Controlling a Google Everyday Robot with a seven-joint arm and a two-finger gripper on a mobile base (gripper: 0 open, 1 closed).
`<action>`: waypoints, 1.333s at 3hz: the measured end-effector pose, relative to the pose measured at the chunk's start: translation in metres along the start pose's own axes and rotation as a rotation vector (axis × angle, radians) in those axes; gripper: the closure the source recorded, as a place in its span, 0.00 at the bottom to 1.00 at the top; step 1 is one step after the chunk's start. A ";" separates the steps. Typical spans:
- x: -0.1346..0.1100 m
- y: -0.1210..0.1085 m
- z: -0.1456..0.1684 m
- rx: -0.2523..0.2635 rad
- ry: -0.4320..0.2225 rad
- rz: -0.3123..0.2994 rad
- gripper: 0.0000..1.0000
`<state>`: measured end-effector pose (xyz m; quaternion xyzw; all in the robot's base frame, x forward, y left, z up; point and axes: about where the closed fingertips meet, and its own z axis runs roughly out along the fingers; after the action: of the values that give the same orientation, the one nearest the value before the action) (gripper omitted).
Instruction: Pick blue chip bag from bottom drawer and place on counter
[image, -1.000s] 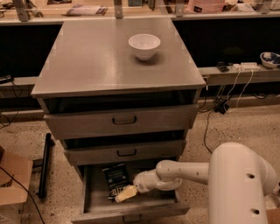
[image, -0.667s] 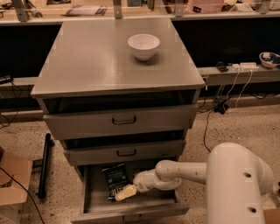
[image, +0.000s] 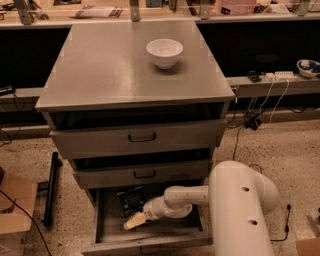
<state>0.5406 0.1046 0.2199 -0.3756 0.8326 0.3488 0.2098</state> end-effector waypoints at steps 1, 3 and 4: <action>0.011 -0.023 0.039 0.027 -0.003 -0.001 0.00; 0.037 -0.066 0.071 0.087 -0.008 0.050 0.00; 0.038 -0.065 0.074 0.088 0.000 0.053 0.27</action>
Offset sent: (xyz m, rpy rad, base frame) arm 0.0494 -0.0011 -0.1199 -0.0638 -0.0308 -0.1302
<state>0.5738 0.1101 0.1197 -0.3438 0.8568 0.3173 0.2170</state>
